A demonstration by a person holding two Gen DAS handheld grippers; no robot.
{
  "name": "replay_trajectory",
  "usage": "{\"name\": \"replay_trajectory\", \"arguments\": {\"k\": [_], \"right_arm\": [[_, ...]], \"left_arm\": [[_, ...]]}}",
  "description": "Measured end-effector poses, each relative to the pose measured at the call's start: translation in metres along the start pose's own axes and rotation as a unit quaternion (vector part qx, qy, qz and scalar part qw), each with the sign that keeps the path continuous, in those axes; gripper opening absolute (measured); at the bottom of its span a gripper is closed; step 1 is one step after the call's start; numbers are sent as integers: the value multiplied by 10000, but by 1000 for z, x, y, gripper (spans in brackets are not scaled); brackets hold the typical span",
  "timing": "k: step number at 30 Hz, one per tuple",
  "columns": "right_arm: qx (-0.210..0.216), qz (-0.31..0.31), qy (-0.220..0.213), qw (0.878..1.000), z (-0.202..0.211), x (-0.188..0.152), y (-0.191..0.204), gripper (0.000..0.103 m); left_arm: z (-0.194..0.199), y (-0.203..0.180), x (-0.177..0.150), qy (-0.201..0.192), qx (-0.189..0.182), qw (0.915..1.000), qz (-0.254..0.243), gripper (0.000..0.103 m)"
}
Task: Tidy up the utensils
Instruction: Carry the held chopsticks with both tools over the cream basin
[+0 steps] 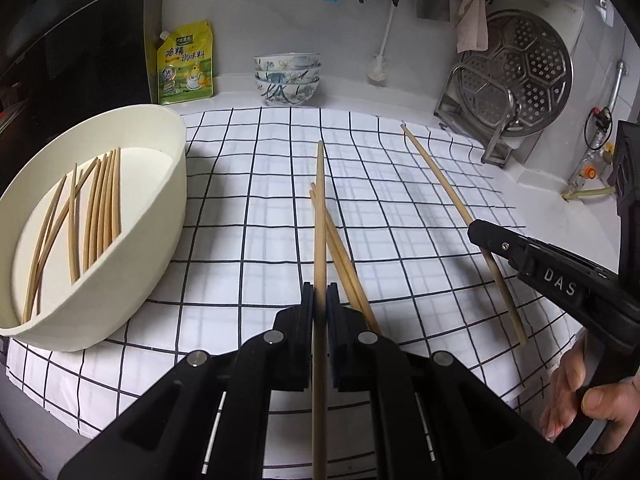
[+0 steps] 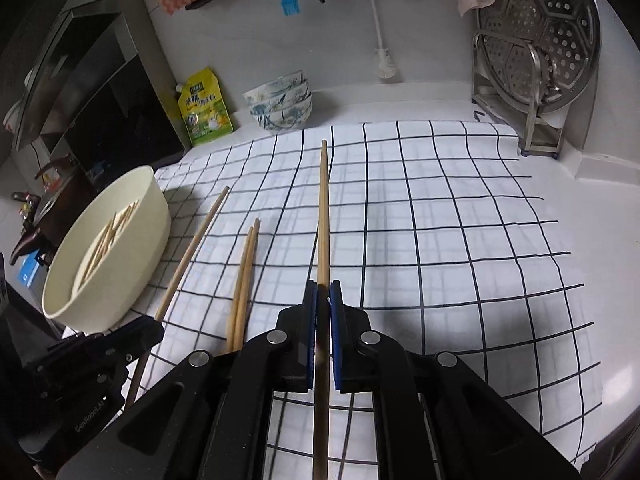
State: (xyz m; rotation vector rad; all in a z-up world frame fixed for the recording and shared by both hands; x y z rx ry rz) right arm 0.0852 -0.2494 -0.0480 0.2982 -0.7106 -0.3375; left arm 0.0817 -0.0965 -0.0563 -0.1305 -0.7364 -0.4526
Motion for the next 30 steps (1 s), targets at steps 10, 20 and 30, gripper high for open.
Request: {"name": "replay_trajectory", "arguments": {"k": [10, 20, 30], "right_arm": [[316, 18, -166, 9994, 6, 16, 54, 6], [1046, 674, 223, 9920, -37, 6, 183, 6], [1323, 1319, 958, 9777, -92, -26, 289, 6]], "left_arm": [[47, 54, 34, -603, 17, 9980, 190, 7], [77, 182, 19, -723, 893, 9901, 812, 7], [51, 255, -13, -239, 1176, 9860, 1155, 7]]}}
Point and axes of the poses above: each gripper's, at about its wrist camera, not at the fingertips, and z roughly against the way its jaws point, y to its left, x to its top, the point moved 6 cm from there along -z, roughly the way its jaws point, and after that the axes turned 15 degrees about -z, right-handed, at the moved point
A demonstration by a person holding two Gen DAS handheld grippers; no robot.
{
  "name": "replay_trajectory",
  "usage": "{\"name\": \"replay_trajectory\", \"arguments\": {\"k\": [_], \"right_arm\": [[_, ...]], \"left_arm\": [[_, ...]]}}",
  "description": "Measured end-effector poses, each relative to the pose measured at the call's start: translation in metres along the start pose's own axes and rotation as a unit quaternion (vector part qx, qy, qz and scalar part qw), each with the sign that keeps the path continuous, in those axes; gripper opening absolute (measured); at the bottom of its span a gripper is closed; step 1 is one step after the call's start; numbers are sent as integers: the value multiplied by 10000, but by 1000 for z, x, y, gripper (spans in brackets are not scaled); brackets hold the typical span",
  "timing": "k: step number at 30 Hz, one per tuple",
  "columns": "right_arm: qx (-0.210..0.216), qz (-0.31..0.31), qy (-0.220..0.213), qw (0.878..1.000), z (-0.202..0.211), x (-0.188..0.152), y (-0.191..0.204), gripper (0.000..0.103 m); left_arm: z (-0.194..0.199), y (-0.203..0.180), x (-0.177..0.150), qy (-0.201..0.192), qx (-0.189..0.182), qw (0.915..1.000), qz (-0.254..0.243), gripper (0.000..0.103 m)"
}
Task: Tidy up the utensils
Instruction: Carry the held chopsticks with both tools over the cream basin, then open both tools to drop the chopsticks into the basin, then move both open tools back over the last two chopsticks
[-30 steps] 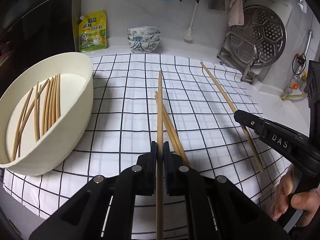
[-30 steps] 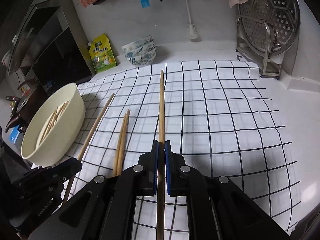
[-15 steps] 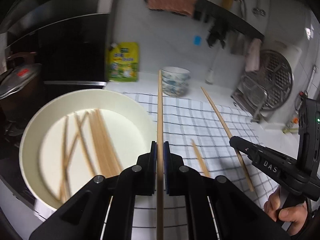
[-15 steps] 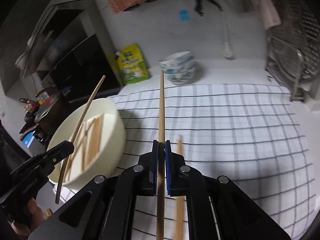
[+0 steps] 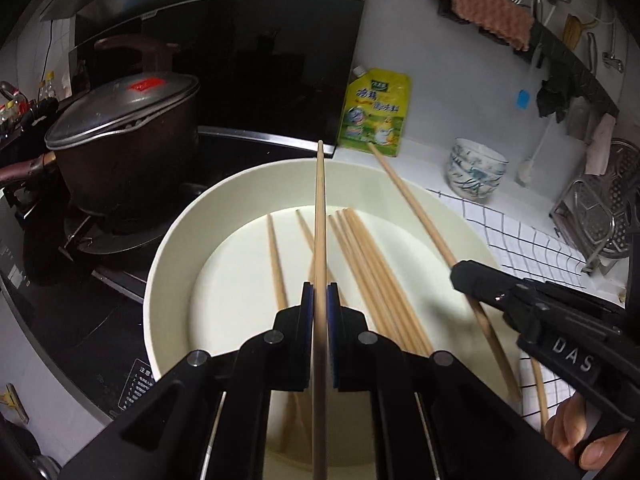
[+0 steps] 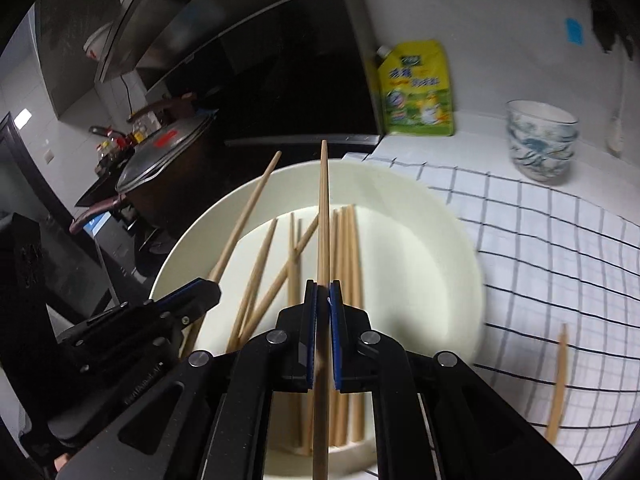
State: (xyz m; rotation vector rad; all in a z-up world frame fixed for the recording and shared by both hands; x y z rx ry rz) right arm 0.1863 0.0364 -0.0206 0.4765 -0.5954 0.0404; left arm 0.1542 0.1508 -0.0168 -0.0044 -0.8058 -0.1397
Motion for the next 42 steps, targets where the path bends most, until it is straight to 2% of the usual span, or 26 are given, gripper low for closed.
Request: {"name": "replay_trajectory", "arguments": {"k": [4, 9, 10, 11, 12, 13, 14, 18, 22, 28, 32, 42], "right_arm": [[-60, -21, 323, 9995, -22, -4, 4, 6], [-132, -47, 459, 9989, -33, -8, 4, 6], [-123, -46, 497, 9987, -34, -9, 3, 8], [-128, -51, 491, 9987, -34, -10, 3, 11], [-177, -64, 430, 9989, -33, -10, 3, 22], [-202, -79, 327, 9992, -30, -9, 2, 26], [-202, -87, 285, 9994, -27, -9, 0, 26], [-155, -166, 182, 9996, -18, -9, -5, 26], [-175, -127, 120, 9997, -9, -12, -6, 26], [-193, -138, 23, 9997, 7, -19, -8, 26], [-198, -168, -52, 9997, 20, -24, -14, 31], [-255, -216, -302, 9990, 56, -36, -36, 32]], "left_arm": [[-15, 7, -8, 234, -83, 9997, 51, 7], [-21, 11, -14, 380, -85, 9992, 123, 8], [-21, 12, -15, 395, -95, 9990, 167, 16], [-20, 14, -16, 407, -91, 9989, 216, 30], [-19, 16, -16, 383, -72, 9989, 255, 37], [-16, 18, -17, 328, -22, 9990, 295, 51], [-12, 20, -17, 266, 38, 9991, 324, 62], [-3, 26, -18, 183, 122, 9989, 423, 62], [3, 27, -21, 155, 180, 9986, 475, 68], [13, 18, -28, 151, 185, 9988, 438, 69], [19, 8, -34, 156, 161, 9989, 410, 70], [35, -28, -42, 152, 87, 9994, 311, 72]]}}
Point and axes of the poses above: each gripper's, at about its wrist camera, not at the fingertips, and z roughly against the way its jaws point, y to its left, x to its top, the point moved 6 cm from there along -z, roughly the way its jaws point, and after that the axes turned 15 degrees about -z, right-handed, at the moved point
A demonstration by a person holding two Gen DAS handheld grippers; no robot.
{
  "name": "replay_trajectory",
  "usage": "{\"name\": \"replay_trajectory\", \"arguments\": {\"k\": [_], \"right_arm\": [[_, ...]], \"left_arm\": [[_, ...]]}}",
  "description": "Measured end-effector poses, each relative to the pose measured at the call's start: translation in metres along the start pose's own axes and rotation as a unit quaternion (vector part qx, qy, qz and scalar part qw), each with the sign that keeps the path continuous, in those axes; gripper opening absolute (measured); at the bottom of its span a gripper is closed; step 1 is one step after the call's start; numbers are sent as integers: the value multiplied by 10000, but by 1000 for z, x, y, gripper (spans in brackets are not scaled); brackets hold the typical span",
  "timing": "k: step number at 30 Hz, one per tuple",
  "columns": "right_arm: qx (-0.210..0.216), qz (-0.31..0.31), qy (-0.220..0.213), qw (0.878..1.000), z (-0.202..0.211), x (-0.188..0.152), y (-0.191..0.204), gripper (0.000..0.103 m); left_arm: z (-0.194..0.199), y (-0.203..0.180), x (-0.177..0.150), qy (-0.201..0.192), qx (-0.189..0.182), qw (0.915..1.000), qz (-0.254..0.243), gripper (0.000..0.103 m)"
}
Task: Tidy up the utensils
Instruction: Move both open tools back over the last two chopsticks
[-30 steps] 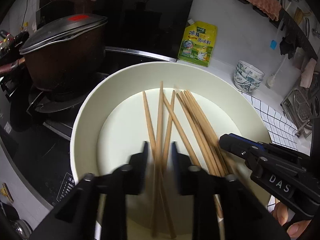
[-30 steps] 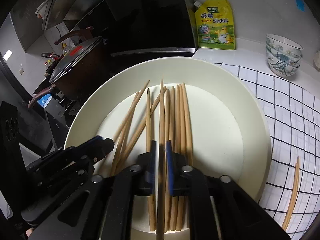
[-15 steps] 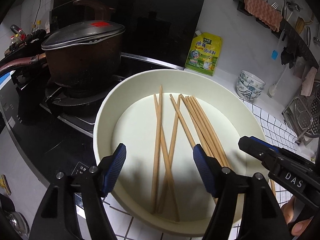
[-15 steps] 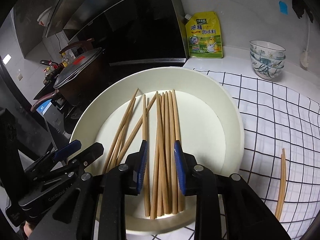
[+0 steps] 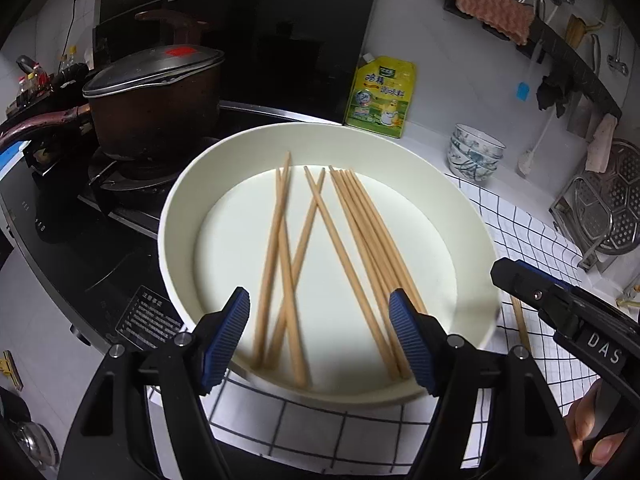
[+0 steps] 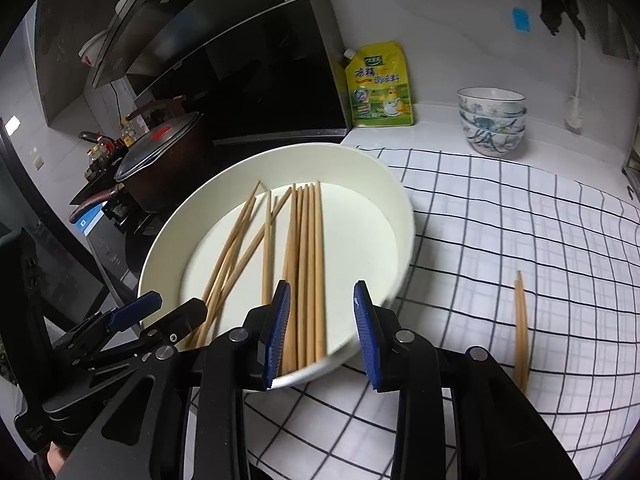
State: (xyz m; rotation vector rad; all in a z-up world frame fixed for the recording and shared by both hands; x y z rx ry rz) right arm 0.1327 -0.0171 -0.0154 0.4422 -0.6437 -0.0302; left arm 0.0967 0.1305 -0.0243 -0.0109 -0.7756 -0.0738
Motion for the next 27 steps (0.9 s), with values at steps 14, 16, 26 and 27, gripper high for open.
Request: {"name": "replay_trajectory", "arguments": {"k": [14, 16, 26, 27], "right_arm": [[-495, -184, -274, 9982, 49, -22, -80, 41], [-623, -224, -282, 9974, 54, -26, -94, 42], [-1186, -460, -244, 9916, 66, -54, -159, 42], [-1200, -463, -229, 9914, 65, -56, -162, 42]], "left_arm": [[15, -67, -14, -58, -339, 9990, -293, 78], [16, -77, -16, -59, -394, 9986, -341, 80], [34, -115, -17, -306, -479, 9968, -555, 83], [35, -119, -18, -315, -494, 9967, -568, 83]]}}
Point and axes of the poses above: each gripper's, at about its wrist camera, not at the fingertips, and z roughly against the way its jaws point, y to its left, x to its top, the point moved 6 cm from there along -z, roughly the way its jaws point, and after that the axes turned 15 degrees about -z, right-handed, at the moved point
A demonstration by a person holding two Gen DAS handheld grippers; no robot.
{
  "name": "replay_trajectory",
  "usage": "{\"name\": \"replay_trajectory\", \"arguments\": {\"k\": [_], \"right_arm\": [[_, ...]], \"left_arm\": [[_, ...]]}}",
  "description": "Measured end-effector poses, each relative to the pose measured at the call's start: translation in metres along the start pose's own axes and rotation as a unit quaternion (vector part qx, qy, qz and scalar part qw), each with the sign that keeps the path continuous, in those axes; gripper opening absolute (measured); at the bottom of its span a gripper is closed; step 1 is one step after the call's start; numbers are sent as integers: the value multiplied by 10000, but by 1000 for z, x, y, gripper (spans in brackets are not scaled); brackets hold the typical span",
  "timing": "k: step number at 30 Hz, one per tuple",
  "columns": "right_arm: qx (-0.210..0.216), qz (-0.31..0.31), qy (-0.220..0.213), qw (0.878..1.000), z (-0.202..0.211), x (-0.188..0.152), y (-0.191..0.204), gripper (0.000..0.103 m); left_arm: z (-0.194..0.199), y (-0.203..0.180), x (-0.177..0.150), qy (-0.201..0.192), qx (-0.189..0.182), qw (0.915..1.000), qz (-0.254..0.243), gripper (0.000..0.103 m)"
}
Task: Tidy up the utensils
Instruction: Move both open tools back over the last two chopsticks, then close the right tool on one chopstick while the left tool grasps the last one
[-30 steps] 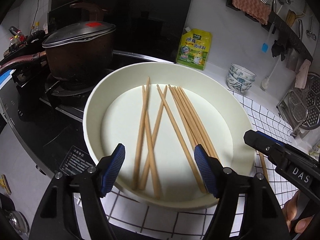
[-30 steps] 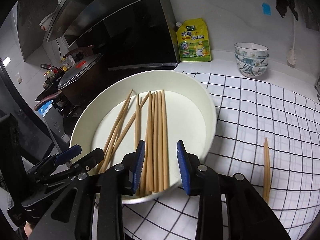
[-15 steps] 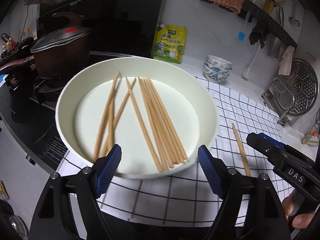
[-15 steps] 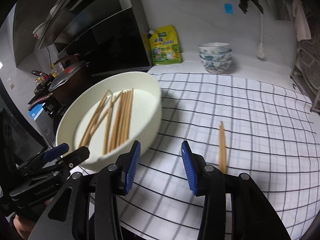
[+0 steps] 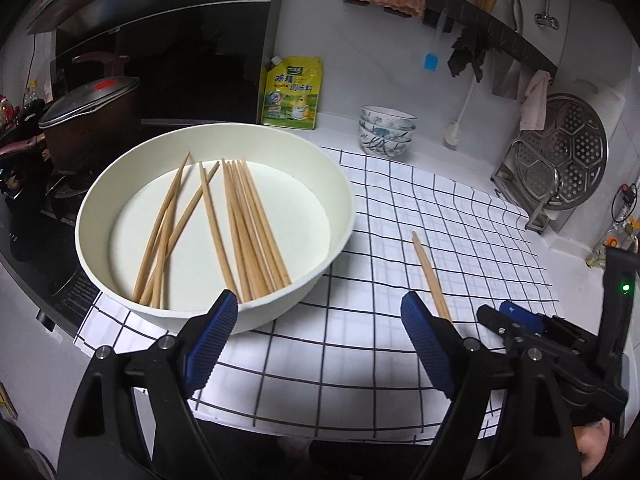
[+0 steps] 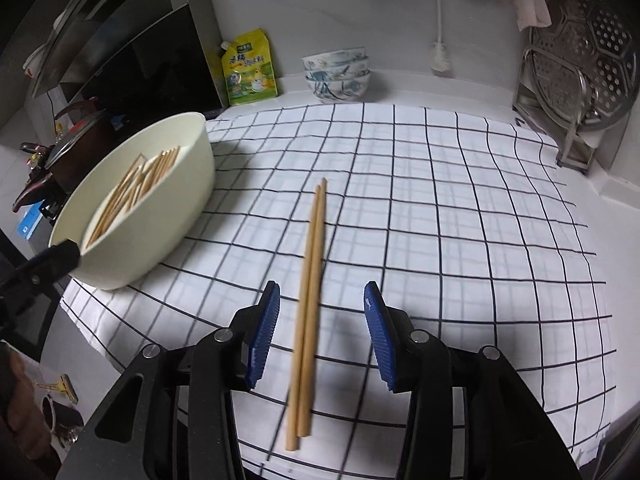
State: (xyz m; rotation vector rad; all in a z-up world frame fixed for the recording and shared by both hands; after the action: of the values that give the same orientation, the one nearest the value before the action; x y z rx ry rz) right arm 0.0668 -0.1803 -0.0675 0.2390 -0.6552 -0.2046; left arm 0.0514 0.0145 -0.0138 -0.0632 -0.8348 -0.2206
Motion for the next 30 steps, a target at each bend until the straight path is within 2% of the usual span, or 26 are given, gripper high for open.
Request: {"name": "replay_trajectory", "arguments": {"k": [9, 17, 18, 20, 22, 24, 30], "right_arm": [[-233, 361, 172, 9989, -22, -15, -5, 42], [-389, 573, 238, 9973, -35, -23, -7, 41], [-384, 594, 229, 9972, -35, -24, -6, 39], [-348, 660, 309, 9967, -39, -27, -5, 28], [-421, 795, 275, 9956, -41, -27, -3, 13], [-385, 890, 308, 9948, -43, -26, -2, 7], [-317, 438, 318, 9980, -39, -15, -32, 7]], "left_arm": [[-7, -34, -11, 156, -192, 9993, -272, 83], [-18, -39, -19, 323, -177, 9989, -273, 84], [-19, -39, -20, 339, -174, 9989, -264, 84], [-22, -39, -21, 381, -174, 9988, -246, 85], [-24, -41, -22, 414, -190, 9987, -249, 87], [-26, -46, -22, 441, -214, 9985, -262, 89], [-48, -72, -21, 550, -302, 9972, -403, 90]]}}
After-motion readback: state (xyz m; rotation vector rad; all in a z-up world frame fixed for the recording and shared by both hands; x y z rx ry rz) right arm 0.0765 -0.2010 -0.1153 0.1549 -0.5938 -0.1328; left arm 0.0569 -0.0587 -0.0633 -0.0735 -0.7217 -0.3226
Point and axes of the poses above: each gripper's, at about its wrist camera, not at the fingertips, and z roughly against the way its jaws point, y to its left, x to its top, the point moved 6 cm from there along -z, roughly the way its jaws point, and after that the axes turned 15 degrees about -z, right-handed, at the moved point
